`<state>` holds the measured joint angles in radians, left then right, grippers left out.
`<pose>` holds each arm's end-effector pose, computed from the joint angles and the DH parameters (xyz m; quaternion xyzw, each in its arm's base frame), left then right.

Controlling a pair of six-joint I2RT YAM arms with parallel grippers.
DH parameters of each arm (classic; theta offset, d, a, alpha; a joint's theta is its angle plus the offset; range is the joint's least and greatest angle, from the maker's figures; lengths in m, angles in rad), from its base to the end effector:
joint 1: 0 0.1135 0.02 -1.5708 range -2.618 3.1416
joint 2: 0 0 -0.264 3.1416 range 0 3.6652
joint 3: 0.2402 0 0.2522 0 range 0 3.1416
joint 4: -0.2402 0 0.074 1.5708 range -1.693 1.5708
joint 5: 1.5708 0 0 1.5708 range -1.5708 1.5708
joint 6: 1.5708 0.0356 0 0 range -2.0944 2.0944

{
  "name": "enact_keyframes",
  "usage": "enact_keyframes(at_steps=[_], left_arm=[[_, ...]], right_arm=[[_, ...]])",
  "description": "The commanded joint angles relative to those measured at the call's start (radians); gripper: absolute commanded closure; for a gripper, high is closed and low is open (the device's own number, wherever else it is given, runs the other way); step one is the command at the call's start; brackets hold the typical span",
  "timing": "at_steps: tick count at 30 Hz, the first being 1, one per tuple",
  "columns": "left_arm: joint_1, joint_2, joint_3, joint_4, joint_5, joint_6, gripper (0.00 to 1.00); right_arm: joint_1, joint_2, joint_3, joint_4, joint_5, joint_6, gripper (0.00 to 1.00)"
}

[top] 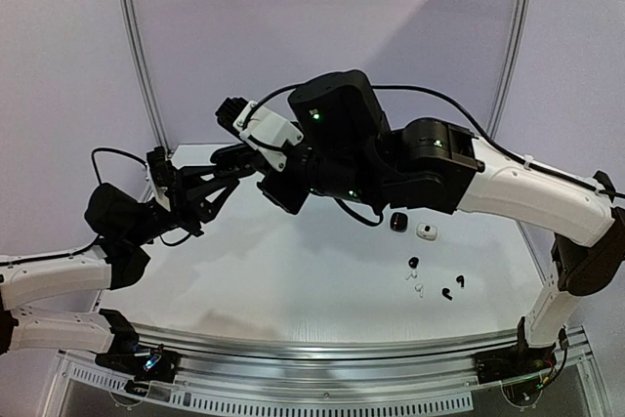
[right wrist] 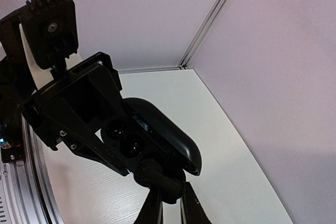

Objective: Insert the wireless bluetooth earbuds into the charging case

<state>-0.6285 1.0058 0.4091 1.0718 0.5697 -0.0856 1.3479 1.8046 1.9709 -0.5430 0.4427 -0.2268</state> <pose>0.1565 -0.1375 0.2960 0.3651 0.4172 -0.4235 0.7164 0.1058 0.3980 0.4310 -0.4845 0.6568 0.1378 0.5611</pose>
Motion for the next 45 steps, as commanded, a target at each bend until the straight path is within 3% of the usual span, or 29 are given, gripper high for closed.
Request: enact_keyframes(at_steps=[1,23,34,45], left_arm=[[-0.016,-0.001,0.003,-0.011,0.023,0.034,1.0],[-0.016,0.006,0.005,-0.004,0.016,-0.01,1.0],[-0.016,0.005,0.001,-0.003,0.016,-0.003,1.0],[-0.017,0.002,0.0,-0.001,0.019,-0.01,1.0]], right_arm=[[0.006,0.028,0.028,-0.024,0.034,-0.01,1.0],[0.006,0.062,0.058,-0.114,0.087,-0.067,1.0],[0.005,0.076,0.082,-0.143,0.094,-0.091,0.91],[0.006,0.095,0.1,-0.168,0.084,-0.092,0.9]])
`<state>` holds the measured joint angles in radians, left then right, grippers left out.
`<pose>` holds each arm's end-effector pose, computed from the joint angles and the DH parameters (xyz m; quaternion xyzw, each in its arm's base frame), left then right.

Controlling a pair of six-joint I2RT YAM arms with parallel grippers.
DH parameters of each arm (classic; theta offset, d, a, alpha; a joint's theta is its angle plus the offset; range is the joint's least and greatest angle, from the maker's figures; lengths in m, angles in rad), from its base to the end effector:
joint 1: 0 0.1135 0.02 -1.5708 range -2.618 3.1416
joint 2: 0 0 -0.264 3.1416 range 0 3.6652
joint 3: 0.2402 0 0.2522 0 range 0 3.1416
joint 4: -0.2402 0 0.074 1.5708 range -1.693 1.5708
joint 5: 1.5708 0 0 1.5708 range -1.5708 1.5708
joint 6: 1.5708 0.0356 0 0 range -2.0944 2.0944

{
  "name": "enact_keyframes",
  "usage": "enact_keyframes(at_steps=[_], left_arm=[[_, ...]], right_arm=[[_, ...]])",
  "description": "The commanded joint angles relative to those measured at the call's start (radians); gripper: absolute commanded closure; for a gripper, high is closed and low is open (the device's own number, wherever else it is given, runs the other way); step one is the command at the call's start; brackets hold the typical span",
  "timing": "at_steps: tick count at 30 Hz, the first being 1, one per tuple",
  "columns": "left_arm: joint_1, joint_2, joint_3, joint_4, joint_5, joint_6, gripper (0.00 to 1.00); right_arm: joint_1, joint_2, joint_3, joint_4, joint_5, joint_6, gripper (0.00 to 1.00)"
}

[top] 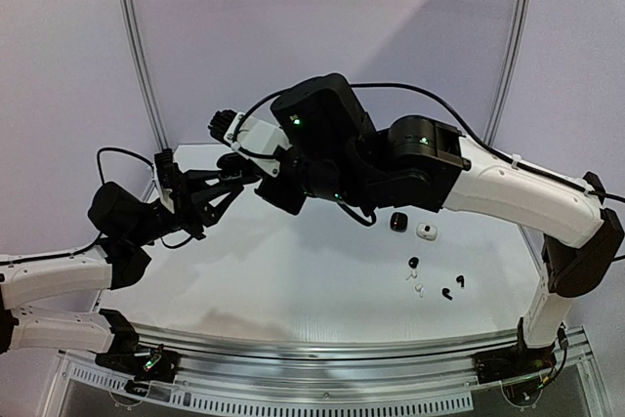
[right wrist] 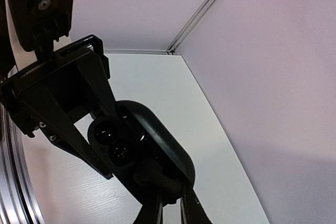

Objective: Insert the wireless bluetooth earbuds into the charging case

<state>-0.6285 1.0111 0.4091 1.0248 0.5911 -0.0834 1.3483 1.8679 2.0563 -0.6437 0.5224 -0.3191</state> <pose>0.1583 -0.1396 0.2904 0.3754 0.4344 -0.4282 0.6979 0.1102 0.4066 0.4246 -0.5150 0.6521 0.0609 0.5529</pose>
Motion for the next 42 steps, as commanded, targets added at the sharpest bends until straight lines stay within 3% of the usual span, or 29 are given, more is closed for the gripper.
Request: enact_keyframes(at_steps=[1,15,22,42], left_arm=[[-0.017,-0.003,0.0,0.047,-0.003,-0.012,1.0],[-0.019,-0.002,-0.002,0.055,-0.01,-0.017,1.0],[-0.019,-0.005,-0.005,0.057,-0.01,-0.03,1.0],[-0.019,-0.009,-0.01,0.077,-0.034,-0.066,1.0]], right_arm=[[0.005,0.033,0.015,-0.069,0.001,0.001,0.9],[0.006,0.042,0.021,-0.089,-0.007,0.003,0.83],[0.006,0.046,0.021,-0.095,-0.015,0.005,0.87],[0.005,0.052,0.037,-0.123,-0.016,0.001,0.83]])
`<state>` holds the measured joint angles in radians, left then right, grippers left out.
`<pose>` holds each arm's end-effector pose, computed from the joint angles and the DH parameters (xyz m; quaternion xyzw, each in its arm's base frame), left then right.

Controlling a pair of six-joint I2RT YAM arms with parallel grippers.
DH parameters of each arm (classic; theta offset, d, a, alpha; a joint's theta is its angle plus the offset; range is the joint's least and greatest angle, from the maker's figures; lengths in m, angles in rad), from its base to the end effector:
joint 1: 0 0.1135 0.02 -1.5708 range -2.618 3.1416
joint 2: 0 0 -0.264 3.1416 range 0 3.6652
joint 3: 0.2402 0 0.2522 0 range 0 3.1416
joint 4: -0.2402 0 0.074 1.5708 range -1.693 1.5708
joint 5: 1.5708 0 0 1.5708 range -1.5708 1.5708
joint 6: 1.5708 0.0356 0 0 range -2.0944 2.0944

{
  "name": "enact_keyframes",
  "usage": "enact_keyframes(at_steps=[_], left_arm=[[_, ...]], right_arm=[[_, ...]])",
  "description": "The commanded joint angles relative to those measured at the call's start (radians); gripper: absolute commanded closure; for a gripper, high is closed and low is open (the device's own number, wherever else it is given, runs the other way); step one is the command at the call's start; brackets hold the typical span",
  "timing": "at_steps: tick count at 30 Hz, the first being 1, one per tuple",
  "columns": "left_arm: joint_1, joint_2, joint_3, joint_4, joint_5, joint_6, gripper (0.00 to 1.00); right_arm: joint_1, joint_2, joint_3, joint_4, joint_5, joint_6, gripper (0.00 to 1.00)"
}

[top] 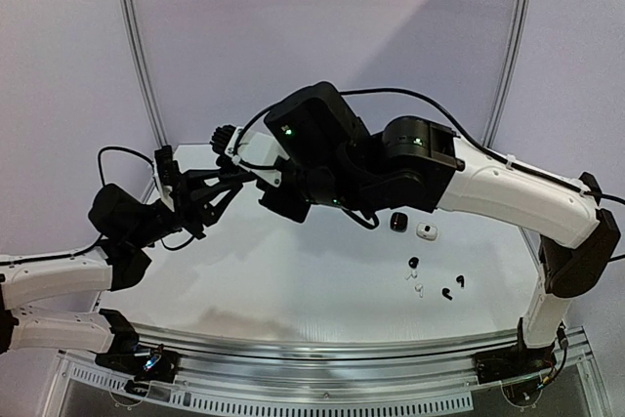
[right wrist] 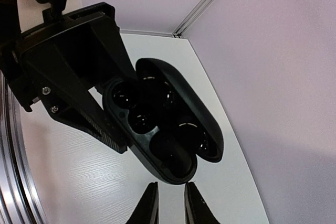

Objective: Insert the wireless bluetooth earbuds into the charging case

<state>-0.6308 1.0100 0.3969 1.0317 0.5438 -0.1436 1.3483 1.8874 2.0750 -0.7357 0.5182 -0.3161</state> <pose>0.1586 -0.1387 0.2876 0.3451 0.4549 -0.4405 0.6927 0.1101 0.4069 0.4143 -0.5389 0.6602 0.0391 0.5217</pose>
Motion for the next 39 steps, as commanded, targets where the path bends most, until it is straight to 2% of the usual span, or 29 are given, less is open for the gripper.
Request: enact_keyframes(at_steps=[1,8,16,19,21,24,27,30,34,39], left_arm=[[-0.017,-0.005,0.005,0.074,0.018,-0.007,1.0],[-0.017,-0.018,-0.002,0.044,-0.001,-0.007,1.0],[-0.014,-0.034,-0.008,-0.005,-0.033,-0.032,1.0],[-0.011,-0.05,-0.01,-0.032,-0.045,-0.054,1.0],[-0.01,-0.059,-0.014,-0.047,-0.052,-0.069,1.0],[-0.009,-0.067,-0.018,-0.065,-0.057,-0.083,1.0],[-0.007,-0.065,-0.018,-0.074,-0.056,-0.085,1.0],[-0.006,-0.056,-0.011,-0.078,-0.052,-0.082,1.0],[-0.004,-0.053,-0.004,-0.095,-0.047,-0.077,1.0],[0.002,-0.044,0.009,-0.12,-0.04,-0.074,1.0]], right_arm=[[0.005,0.037,0.028,-0.028,-0.011,-0.007,0.83],[0.005,0.02,0.017,-0.027,-0.003,0.031,0.82],[-0.02,-0.175,-0.165,0.104,-0.055,0.118,0.74],[-0.056,-0.245,-0.244,0.146,-0.039,0.2,0.68],[-0.105,-0.312,-0.305,0.152,-0.034,0.317,0.62],[-0.256,-0.391,-0.404,0.078,-0.102,0.614,0.53],[-0.384,-0.429,-0.496,-0.093,-0.147,0.914,0.53],[-0.472,-0.409,-0.562,-0.239,-0.194,1.052,0.53],[-0.547,-0.355,-0.658,-0.293,-0.28,1.126,0.57],[-0.617,-0.323,-0.758,-0.244,-0.365,1.03,0.66]])
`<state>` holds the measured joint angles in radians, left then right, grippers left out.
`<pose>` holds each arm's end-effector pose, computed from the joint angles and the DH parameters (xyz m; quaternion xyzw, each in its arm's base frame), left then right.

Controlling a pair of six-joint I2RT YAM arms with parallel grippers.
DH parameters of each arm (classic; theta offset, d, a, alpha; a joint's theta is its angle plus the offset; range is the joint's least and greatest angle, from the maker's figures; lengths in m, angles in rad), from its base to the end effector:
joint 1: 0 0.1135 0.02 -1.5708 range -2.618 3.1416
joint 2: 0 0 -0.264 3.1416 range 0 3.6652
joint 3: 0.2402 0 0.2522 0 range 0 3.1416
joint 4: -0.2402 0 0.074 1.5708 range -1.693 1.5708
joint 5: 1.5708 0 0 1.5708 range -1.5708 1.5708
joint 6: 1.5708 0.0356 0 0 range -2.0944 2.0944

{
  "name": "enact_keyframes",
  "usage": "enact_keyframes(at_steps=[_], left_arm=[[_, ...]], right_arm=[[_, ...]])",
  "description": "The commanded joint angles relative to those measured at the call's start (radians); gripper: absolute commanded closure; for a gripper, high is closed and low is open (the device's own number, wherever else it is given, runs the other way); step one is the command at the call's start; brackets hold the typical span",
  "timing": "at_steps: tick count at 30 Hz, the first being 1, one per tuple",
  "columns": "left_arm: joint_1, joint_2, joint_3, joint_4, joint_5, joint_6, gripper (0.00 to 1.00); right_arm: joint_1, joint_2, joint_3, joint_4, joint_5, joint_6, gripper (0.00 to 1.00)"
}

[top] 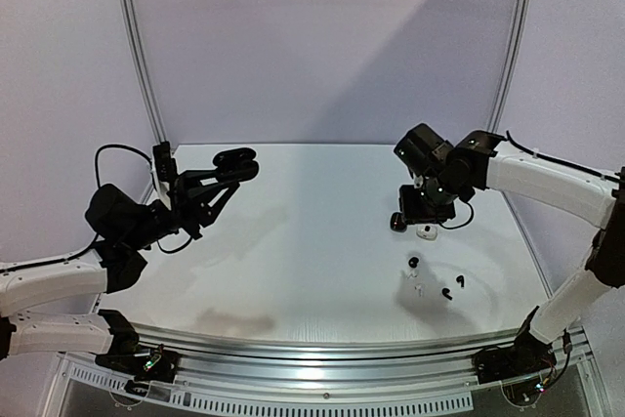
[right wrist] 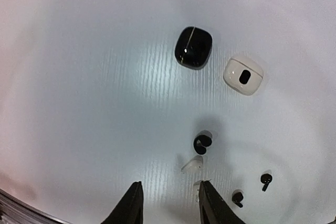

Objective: Insert the wireless bluetooth earbuds into the charging case

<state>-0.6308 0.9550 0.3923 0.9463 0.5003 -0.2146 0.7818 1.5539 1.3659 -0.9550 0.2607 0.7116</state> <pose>0.1549 -0.1343 0.2885 0.3127 0.4878 -0.4557 0.6756 0.2281 0.2136 0.2920 -0.0064 0.9693 0.0497 0.2407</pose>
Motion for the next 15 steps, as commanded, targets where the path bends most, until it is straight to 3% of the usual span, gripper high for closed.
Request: enact_keyframes(at_steps=[1,6,12,15], left_arm=[[0.003,0.013,0.016,-0.035,0.005,-0.001,1.0],[0.009,0.022,0.017,-0.036,0.004,0.005,1.0],[0.022,0.022,0.019,-0.04,0.004,0.005,1.0],[0.029,0.022,0.019,-0.04,0.002,0.006,1.0]], right_arm=[[-0.067,0.022,-0.067,-0.022,-0.119,-0.024,0.68],[-0.136,0.104,-0.148,-0.046,-0.165,-0.112,0.89],[-0.142,0.182,-0.239,0.045,-0.206,-0.094,0.99],[-0.143,0.214,-0.24,0.071,-0.194,-0.081,1.0]])
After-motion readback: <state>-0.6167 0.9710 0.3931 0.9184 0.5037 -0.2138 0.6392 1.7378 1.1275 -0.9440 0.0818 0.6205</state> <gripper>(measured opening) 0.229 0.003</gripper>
